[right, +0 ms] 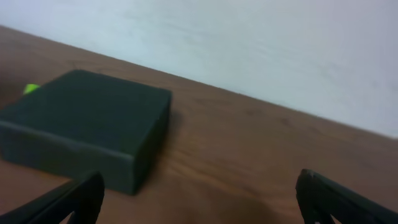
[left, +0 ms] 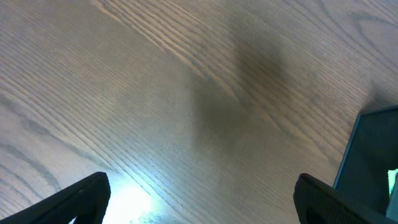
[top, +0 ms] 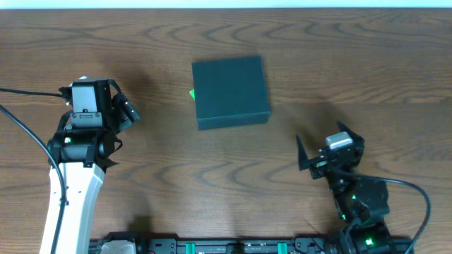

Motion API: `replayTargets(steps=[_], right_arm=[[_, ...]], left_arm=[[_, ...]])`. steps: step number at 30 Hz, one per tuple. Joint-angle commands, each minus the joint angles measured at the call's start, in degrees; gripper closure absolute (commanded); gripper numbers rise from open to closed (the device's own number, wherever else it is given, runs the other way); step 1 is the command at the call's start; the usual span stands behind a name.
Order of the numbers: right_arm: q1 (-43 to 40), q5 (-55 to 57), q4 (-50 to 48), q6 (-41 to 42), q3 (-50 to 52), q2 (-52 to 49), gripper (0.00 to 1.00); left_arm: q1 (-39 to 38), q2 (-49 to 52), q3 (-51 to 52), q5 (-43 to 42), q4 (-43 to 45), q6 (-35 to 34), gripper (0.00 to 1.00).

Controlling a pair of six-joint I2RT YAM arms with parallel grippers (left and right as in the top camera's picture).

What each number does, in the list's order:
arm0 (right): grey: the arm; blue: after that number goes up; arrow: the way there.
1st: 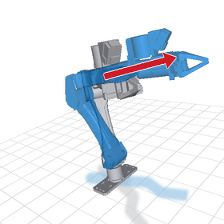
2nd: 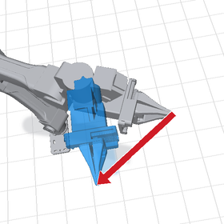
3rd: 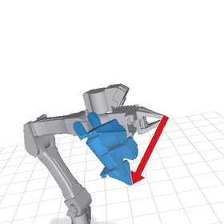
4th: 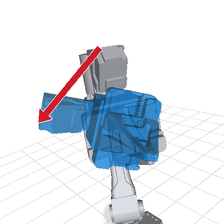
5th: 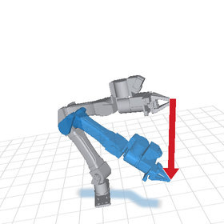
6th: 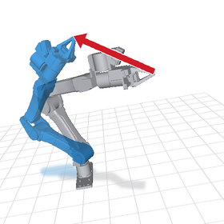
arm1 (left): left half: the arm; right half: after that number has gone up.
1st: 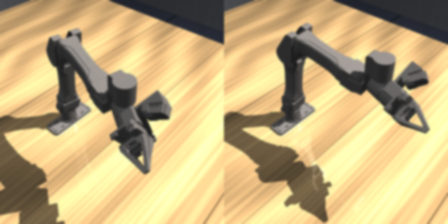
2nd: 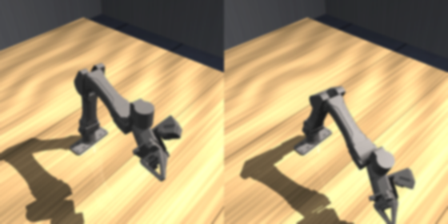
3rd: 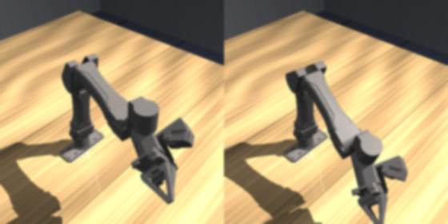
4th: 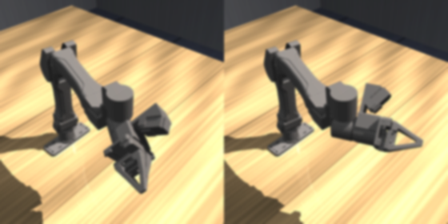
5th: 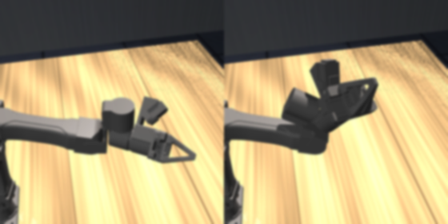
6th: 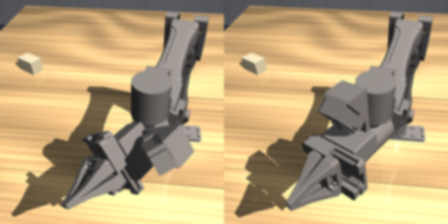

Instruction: Pack container

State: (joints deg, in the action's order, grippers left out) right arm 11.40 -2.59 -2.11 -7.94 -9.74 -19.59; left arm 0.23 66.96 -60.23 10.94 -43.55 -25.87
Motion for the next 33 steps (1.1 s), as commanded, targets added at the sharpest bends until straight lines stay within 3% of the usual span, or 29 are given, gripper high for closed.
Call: replayTargets(steps=[1,6,13,23,33], right_arm=[[-3.78,-3.21,-1.42,2.14,3.43,2.4,0.01],[-6.95,-1.33,-6.08,4.44,9.57,6.71,0.01],[-8.11,5.79,-2.86,5.66,9.42,10.12,0.01],[-8.11,5.81,1.79,16.76,9.42,16.09,0.01],[-11.65,5.38,5.95,17.09,9.42,19.3,0.01]], left_arm=[[0.17,-0.22,-0.7,1.03,-0.17,0.15,0.05],[0.17,-0.22,-0.7,1.05,-0.17,0.15,0.05],[0.17,-0.22,-0.7,1.05,-0.15,0.15,0.05],[0.17,-0.22,-0.7,1.05,-0.17,0.15,0.05],[0.17,-0.22,-0.7,1.05,-0.17,0.15,0.05]])
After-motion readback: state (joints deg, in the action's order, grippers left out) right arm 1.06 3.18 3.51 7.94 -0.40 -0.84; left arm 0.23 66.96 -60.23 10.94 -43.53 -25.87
